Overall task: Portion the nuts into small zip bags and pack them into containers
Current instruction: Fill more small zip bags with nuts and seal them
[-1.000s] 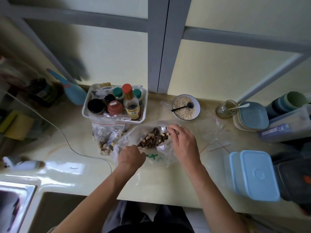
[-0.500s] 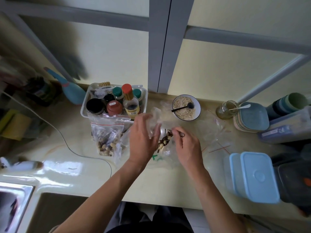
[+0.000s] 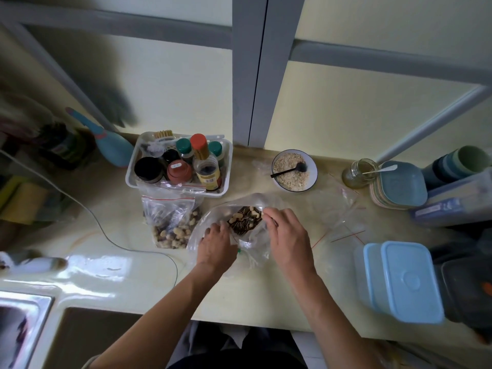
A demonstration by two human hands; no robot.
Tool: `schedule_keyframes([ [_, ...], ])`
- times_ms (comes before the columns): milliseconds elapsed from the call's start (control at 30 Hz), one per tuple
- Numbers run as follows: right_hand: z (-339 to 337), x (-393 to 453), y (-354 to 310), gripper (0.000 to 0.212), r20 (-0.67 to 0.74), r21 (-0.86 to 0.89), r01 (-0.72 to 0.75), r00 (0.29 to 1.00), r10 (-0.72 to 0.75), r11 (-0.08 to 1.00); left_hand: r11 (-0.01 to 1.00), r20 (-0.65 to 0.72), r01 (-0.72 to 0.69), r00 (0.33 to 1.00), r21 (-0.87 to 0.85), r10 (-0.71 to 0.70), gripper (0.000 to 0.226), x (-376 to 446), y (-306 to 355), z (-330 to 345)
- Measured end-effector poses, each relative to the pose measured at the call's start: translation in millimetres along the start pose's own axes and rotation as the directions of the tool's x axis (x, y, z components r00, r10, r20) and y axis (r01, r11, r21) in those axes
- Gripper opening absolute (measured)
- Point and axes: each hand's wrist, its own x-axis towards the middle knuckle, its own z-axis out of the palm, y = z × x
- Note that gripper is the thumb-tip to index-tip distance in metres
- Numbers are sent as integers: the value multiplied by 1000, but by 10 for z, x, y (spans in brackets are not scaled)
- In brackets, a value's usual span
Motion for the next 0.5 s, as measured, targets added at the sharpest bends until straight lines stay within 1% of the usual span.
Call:
schedule_keyframes([
  [100,-8,-27,-84,37,-98,-173,-17,995,0,985,990,40,-133,990,-38,134,52,4,-29,27],
  [167,-15,-36,-115,44,-108,-178,-20,994,1,984,985,55,-164,984,-56,167,48,-10,-22,53],
  [233,-6,-52,-125,53,-77,-145,10,997,-22,989,989,44,-129,990,-71,133,48,-21,-14,91],
  [267,1,-53,-134,53,-70,-129,37,996,-47,991,992,31,-94,995,-82,97,50,-23,-12,104],
  [333,4,-31,-170,44,-74,-113,100,991,-109,989,996,-2,-23,1000,-90,23,57,-29,-8,112],
  [400,42,-17,-211,32,-65,-126,160,983,-169,979,996,-38,24,999,-85,-27,58,-34,-14,122],
  [433,66,-15,-232,30,-47,-112,166,984,-172,980,995,-53,37,998,-94,-42,56,-39,-22,126],
  [500,131,-28,-259,30,8,-19,120,993,-120,993,991,-71,56,995,-121,-65,55,-46,-43,136],
])
